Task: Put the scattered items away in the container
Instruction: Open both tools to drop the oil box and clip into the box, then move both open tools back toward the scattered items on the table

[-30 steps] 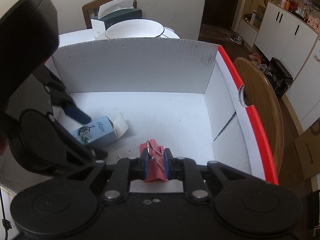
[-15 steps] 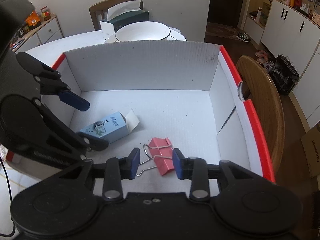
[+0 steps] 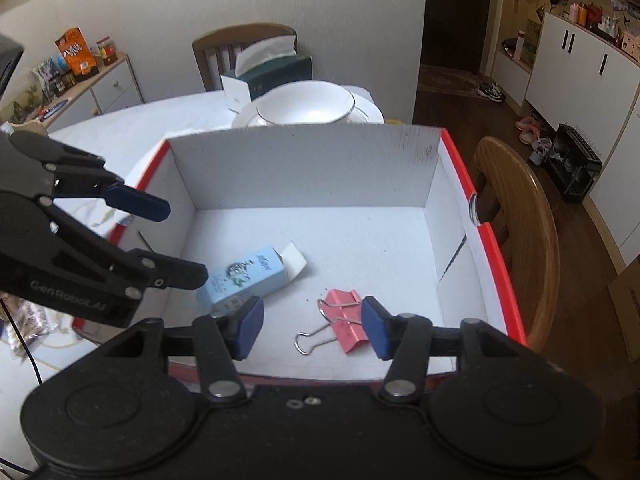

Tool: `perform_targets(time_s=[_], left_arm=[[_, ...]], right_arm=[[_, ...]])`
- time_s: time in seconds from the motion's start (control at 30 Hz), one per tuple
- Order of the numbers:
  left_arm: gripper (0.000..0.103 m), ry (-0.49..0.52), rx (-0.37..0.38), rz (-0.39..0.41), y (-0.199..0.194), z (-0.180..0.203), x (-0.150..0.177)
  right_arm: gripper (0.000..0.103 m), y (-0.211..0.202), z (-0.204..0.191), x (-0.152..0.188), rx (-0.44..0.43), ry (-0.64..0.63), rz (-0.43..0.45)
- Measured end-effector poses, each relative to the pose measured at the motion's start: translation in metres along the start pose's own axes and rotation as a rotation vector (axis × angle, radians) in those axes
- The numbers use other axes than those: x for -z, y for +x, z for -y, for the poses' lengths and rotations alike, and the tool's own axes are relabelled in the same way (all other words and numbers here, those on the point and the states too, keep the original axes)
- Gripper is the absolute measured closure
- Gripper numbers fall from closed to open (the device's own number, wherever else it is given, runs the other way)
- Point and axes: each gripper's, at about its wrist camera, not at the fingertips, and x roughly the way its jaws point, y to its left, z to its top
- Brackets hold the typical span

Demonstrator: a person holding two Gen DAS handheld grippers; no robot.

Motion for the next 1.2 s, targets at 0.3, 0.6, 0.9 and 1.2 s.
perform_targets(time_s=[0.3,0.6,0.9,1.2], left_arm=[[0.037,-0.078,-0.011,0.11,-0.043,-0.009,0.024],[0.036,-0.144,-0.039,0.168,-0.071,-0.022,0.058],[0.032,-0.209,-0.058,0.201,-0.098,-0.052,0.101],[0.021,-0.271,-0.082,0.214,-0.128,-0.089,0.151]], right_arm=[[0.039,-0.016,-0.022,0.0,-0.027,-0.002,0.048],[0.024,-0.025,-0.055,0.003,-0.036,0.002,0.107],[0.019,-0.027,-0.099,0.006,-0.049,0.009,0.136],[0.018,-0.018,-0.164,0.016,-0.071,-0.032,0.112]])
